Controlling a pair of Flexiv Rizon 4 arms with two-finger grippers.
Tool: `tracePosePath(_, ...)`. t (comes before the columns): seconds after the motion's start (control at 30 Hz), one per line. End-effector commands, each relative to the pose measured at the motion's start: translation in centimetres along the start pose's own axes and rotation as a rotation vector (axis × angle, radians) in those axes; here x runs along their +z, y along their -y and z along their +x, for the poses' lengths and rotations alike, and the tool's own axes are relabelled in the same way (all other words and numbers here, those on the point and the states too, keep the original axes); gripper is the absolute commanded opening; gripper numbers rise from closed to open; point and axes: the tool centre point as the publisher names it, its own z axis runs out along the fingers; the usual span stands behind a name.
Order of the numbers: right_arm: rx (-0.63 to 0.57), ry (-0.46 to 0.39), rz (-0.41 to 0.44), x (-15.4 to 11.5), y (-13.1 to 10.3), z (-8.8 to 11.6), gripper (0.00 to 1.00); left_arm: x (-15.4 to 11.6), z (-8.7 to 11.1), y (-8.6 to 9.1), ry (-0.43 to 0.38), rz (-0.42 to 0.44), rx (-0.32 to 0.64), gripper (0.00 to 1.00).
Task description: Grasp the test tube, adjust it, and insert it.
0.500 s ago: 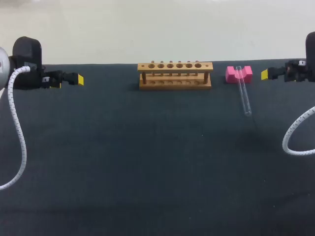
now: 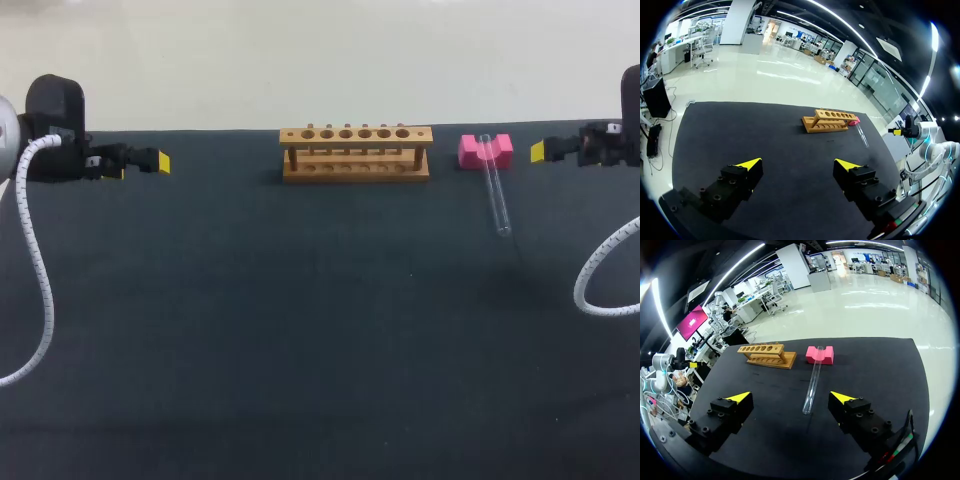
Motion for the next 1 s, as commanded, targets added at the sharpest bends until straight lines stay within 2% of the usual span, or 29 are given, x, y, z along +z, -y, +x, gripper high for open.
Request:
tracePosePath(0.03,0.001,0.000,0.001,0.0,0.0,0.0,1.00,0.5,-0.3,0.2,-0.019,0.038,0.083,1.00)
tracePosePath(0.23,0.001,0.000,0.001,0.0,0.0,0.0,1.00,1.5,-0.5,0.1,-0.028,0.129,0.215,1.00)
tracePosePath(0.53,0.001,0.000,0.001,0.0,0.0,0.0,1.00,3.9,-0.9,0.7,-0.034,0.334,0.410,1.00)
tracePosePath(0.6,0.001,0.000,0.001,0.0,0.0,0.0,1.00,4.6,-1.0,0.8,-0.023,0.331,0.449,1.00)
tracePosePath(0.67,0.001,0.000,0.001,0.0,0.0,0.0,1.00,5.2,-1.4,0.9,-0.013,0.370,0.485,1.00)
tracePosePath(0.9,0.001,0.000,0.001,0.0,0.0,0.0,1.00,8.1,-2.5,1.2,-0.029,0.395,0.593,1.00)
tracePosePath(1.0,0.001,0.000,0.001,0.0,0.0,0.0,1.00,9.0,-3.0,1.3,-0.032,0.406,0.598,1.00)
